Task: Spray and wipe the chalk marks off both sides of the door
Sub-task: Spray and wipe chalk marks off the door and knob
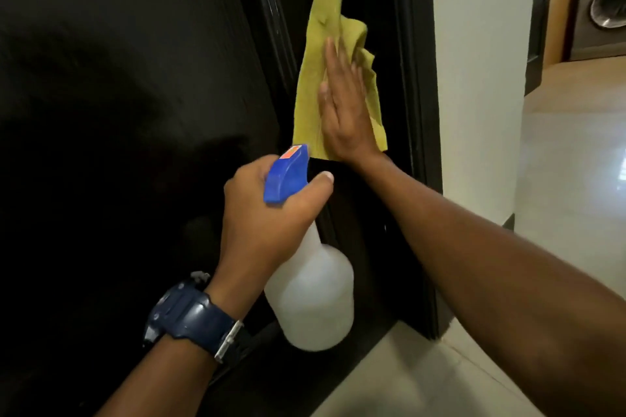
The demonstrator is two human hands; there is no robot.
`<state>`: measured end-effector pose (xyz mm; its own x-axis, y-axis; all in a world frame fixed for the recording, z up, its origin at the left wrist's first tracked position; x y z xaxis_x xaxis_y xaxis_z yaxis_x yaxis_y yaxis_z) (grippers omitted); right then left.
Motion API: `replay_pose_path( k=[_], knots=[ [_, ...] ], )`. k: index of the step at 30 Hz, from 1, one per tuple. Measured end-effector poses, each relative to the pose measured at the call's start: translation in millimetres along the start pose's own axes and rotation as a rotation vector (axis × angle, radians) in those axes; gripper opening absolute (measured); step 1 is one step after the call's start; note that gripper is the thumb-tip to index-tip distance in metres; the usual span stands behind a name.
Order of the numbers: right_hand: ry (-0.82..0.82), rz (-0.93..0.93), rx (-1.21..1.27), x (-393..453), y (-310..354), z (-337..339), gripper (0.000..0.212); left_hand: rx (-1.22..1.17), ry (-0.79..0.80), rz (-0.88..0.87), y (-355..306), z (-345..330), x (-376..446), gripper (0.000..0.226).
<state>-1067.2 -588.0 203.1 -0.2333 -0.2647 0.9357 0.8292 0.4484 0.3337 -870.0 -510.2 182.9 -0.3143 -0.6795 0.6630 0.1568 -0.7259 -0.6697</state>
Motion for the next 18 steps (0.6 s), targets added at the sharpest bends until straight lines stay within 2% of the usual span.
replay_pose_path(
  k=[2, 5, 8, 10, 11, 13, 14, 15, 18],
  knots=[
    [-0.063, -0.017, -0.021, -26.0, -17.6, -3.8, 0.054, -0.003, 0.004, 0.013, 7.7, -3.0, -5.4, 0.043],
    [-0.119, -0.194, -0.006, -134.1, -45.1, -21.8, 0.056, 0.005, 0.014, 0.022, 22.8, -4.4, -21.6, 0.04],
    [-0.047, -0.472, 0.017, -236.8, -59.5, -42.3, 0.087, 0.032, 0.053, 0.055, 33.9, -5.5, -45.0, 0.038],
    [-0.005, -0.633, 0.005, -270.9, -58.8, -49.1, 0.095, 0.072, 0.068, 0.073, 38.6, -1.1, -59.9, 0.037],
    [0.008, -0.652, -0.012, -280.9, -56.0, -50.9, 0.095, 0.09, 0.067, 0.08, 39.3, 4.0, -67.2, 0.037],
    [-0.013, -0.68, -0.029, -290.9, -48.5, -46.2, 0.073, 0.111, 0.052, 0.094, 36.3, 17.2, -79.6, 0.035],
    [-0.057, -0.75, 0.032, -303.6, -49.5, -47.0, 0.063, 0.125, 0.035, 0.105, 33.4, 24.6, -86.0, 0.034],
    [-0.1, -0.879, 0.133, -312.3, -42.8, -44.1, 0.062, 0.135, 0.012, 0.117, 31.0, 32.3, -92.4, 0.035],
    [-0.217, -1.459, 0.648, -374.0, -31.4, -46.2, 0.091, 0.149, -0.02, 0.127, 27.7, 50.8, -111.1, 0.03]
  ],
)
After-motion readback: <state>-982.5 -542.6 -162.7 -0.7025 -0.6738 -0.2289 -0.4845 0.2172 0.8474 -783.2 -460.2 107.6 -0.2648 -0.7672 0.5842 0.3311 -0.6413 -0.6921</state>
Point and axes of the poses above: each hand's wrist, its own x-axis towards the middle knuckle, its own z-axis out of the back of the hand, y = z × x, the point moved 4 cm from there along x, towards the middle knuckle, and after that the axes turned 4 degrees about z, right-handed, at the moved point
